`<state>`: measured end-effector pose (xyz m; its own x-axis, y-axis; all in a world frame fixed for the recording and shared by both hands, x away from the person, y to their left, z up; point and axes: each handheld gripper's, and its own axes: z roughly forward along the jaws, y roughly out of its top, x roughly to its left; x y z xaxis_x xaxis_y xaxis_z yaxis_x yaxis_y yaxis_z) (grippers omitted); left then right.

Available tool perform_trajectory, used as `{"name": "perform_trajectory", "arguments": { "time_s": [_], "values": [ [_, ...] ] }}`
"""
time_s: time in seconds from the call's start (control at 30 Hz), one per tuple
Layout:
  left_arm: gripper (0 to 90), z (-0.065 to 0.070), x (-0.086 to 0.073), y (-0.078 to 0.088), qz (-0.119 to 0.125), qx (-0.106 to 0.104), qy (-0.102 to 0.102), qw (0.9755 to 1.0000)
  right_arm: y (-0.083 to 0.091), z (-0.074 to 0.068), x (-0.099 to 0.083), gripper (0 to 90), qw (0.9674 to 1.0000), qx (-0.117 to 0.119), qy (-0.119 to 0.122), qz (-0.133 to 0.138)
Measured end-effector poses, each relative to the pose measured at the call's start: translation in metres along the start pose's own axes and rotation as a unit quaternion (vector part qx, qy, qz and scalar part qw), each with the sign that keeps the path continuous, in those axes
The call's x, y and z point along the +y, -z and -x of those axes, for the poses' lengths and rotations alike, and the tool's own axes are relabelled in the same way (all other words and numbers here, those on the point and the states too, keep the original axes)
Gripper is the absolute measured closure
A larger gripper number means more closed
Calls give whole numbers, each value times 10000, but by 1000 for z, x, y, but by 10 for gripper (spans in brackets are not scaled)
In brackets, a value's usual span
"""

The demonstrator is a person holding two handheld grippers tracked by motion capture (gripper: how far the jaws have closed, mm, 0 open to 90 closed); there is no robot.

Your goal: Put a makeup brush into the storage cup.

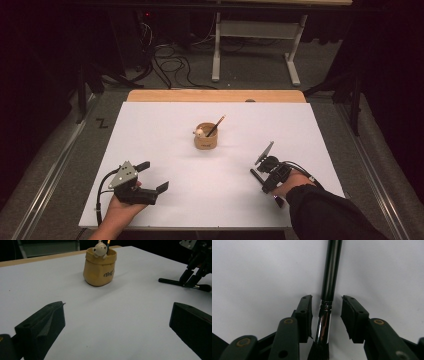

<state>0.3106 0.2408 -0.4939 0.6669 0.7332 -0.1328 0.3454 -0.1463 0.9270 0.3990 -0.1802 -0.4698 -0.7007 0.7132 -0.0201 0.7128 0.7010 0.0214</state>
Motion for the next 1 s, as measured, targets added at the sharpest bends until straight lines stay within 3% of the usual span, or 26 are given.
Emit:
{"name": "perform_trajectory", "arguments": {
  "time_s": [0.23,0.27,0.3,0.37,0.43,0.77,1.0],
  "values": [
    [8,0,1,0,-9,-8,-7,10000,-2,2,0,706,10000,-26,37,-20],
    [8,0,1,0,-1,-3,-3,10000,-2,1,0,716,10000,-17,1,-27],
    [8,0,0,0,-4,-6,-4,10000,-2,-2,-1,733,9997,-31,-184,-142],
    [8,0,1,0,-15,-1,-14,10000,-4,0,0,743,10000,-53,5,-74],
    [8,1,1,0,-11,-4,-17,10000,-4,-1,0,746,9999,-71,46,-93],
    [8,1,0,-1,-25,-11,0,10000,-3,-3,2,788,9997,-106,137,-163],
    [8,0,0,-1,-24,-4,11,10000,3,-3,1,789,9996,-145,224,-20]
  ]
}}
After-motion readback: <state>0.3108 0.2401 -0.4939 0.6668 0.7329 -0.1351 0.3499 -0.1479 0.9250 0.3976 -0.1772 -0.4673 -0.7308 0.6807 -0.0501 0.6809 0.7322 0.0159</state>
